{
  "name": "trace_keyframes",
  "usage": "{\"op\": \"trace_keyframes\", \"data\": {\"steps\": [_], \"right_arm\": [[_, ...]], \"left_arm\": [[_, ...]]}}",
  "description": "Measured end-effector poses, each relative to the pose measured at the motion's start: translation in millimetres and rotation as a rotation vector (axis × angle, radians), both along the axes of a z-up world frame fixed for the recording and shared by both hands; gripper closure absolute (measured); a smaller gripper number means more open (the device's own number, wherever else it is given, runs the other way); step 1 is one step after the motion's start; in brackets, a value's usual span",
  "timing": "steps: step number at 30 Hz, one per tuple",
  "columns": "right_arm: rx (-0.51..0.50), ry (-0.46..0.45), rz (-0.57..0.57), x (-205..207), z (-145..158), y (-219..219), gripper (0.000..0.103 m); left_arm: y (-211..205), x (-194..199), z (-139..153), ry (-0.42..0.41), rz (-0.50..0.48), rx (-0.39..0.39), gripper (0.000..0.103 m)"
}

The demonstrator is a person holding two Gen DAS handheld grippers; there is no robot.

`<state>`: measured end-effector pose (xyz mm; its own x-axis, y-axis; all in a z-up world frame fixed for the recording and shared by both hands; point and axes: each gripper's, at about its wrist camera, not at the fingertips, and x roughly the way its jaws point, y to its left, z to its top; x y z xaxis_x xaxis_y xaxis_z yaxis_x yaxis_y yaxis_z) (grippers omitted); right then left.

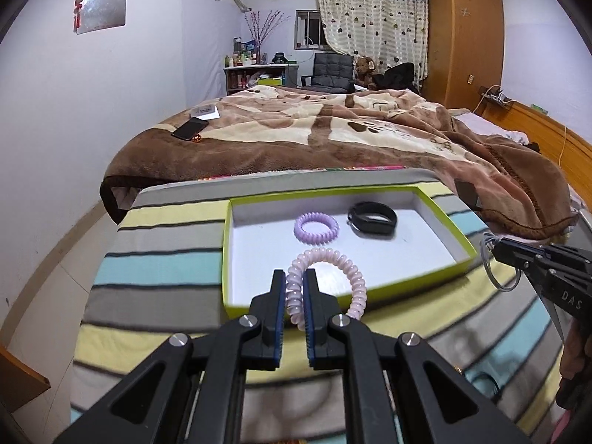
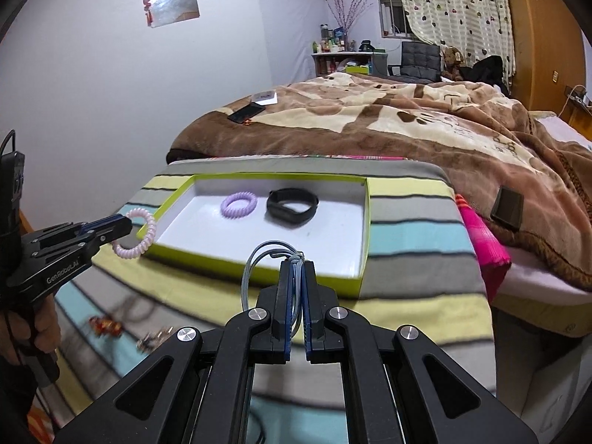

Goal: Organize jewelry
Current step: 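Carry both items into the green tray and open both tools beside the others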

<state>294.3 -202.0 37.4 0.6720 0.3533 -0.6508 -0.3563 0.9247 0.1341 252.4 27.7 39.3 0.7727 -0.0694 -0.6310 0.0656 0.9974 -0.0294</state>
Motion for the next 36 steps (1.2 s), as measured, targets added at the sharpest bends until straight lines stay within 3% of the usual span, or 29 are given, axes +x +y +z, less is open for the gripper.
{"op": "trace_keyframes", "data": {"steps": [19, 30, 36], "right_arm": [[-0.077, 0.123, -0.052, 121, -40, 19, 0.099], [-0.138, 0.157, -0.079, 145, -55, 27, 0.099], [-0.120, 0.173, -0.074, 148, -56, 27, 0.096]], "left_arm": [[27, 104, -40, 0.111, 0.079, 0.021, 0.093], [26, 121, -54, 0.143, 0.087, 0.032, 0.092], [25, 122, -54, 0.137, 0.080, 0.034, 0.089]]}}
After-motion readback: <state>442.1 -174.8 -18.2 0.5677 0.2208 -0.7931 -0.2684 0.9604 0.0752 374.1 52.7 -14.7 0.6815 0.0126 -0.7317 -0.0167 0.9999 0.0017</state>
